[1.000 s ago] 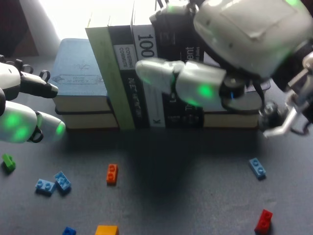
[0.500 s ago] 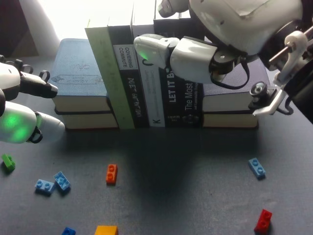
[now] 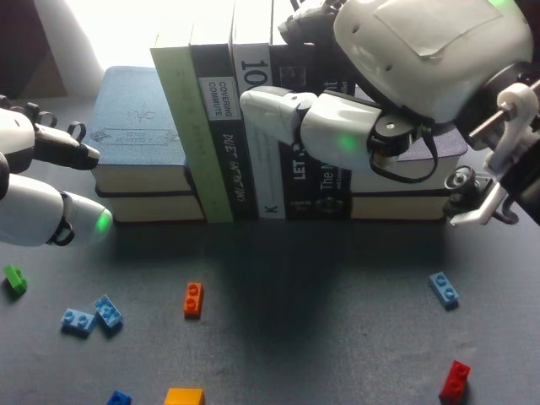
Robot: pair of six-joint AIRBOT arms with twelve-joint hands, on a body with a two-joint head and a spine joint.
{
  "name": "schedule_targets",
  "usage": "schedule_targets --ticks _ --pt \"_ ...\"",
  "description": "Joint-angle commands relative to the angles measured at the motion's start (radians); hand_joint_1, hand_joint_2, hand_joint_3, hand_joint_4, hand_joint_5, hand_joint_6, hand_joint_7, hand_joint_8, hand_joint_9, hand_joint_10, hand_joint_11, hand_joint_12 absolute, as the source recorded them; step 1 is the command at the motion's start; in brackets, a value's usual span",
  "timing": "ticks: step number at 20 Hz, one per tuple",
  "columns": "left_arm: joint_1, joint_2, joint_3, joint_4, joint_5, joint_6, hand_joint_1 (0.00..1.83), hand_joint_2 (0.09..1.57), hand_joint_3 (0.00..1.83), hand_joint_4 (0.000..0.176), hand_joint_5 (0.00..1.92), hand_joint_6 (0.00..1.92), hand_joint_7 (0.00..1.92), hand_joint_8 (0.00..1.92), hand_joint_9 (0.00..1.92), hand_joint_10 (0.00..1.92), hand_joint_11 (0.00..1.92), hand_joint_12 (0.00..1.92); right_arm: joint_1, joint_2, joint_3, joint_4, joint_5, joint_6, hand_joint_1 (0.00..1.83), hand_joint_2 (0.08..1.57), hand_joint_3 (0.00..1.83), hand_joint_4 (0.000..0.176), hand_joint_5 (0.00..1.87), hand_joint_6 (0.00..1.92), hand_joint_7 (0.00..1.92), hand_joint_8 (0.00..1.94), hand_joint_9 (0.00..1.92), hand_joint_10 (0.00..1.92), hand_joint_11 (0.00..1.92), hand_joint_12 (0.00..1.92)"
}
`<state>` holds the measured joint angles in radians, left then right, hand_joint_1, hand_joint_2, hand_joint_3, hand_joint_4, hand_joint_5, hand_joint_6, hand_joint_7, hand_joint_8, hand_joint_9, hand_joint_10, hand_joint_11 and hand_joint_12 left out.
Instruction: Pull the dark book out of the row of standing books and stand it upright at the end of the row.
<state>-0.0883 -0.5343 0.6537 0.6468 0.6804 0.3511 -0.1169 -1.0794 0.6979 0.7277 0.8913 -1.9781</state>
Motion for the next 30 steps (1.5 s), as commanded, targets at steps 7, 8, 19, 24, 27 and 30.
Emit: schedule_targets --ticks 7,8,19,24,27,30 --pt "-0.009 0.005 0.005 0.046 -0.056 0.005 0.03 1.26 0.00 0.000 0.14 0.00 0.17 0.00 0.16 0.00 0.00 0.51 -0.027 0.053 -0.126 0.148 0.021 -0.138 0.00 1.16 0.00 0.000 0.80 0.08 0.19 0.00 0.00 0.00 0.00 0.00" --pt "-0.009 0.005 0.005 0.046 -0.056 0.005 0.01 1.25 0.00 0.000 0.14 0.00 0.17 0.00 0.16 0.00 0.00 0.51 -0.028 0.056 -0.135 0.167 0.019 -0.146 0.00 1.16 0.00 0.000 0.80 0.08 0.19 0.00 0.00 0.00 0.00 0.00" --pt "-0.008 0.005 0.006 0.046 -0.056 0.010 0.00 1.26 0.00 0.005 0.14 0.00 0.17 0.00 0.15 0.00 0.00 0.48 0.000 0.139 -0.363 0.385 0.002 -0.339 0.00 1.16 0.00 0.000 0.81 0.08 0.19 0.00 0.00 0.00 0.00 0.00" --pt "-0.009 0.005 0.005 0.045 -0.056 0.010 0.01 1.26 0.00 0.005 0.14 0.00 0.17 0.00 0.16 0.00 0.00 0.52 0.000 0.169 -0.433 0.408 0.002 -0.391 0.00 1.17 0.00 0.000 0.82 0.08 0.20 0.01 0.00 0.00 0.00 0.00" --pt "-0.008 0.005 0.006 0.045 -0.056 0.010 0.01 1.26 0.00 0.010 0.15 0.00 0.18 0.00 0.16 0.00 0.00 0.52 -0.004 0.176 -0.442 0.439 -0.006 -0.404 0.00 1.17 0.00 0.000 0.82 0.07 0.20 0.01 0.00 0.00 0.00 0.00" --pt "-0.008 0.005 0.006 0.046 -0.056 0.010 0.01 1.25 0.00 0.011 0.15 0.00 0.18 0.00 0.17 0.00 0.00 0.55 -0.025 0.179 -0.442 0.455 -0.015 -0.410 0.00 1.17 0.00 0.000 0.82 0.07 0.20 0.01 0.00 0.00 0.00 0.00"
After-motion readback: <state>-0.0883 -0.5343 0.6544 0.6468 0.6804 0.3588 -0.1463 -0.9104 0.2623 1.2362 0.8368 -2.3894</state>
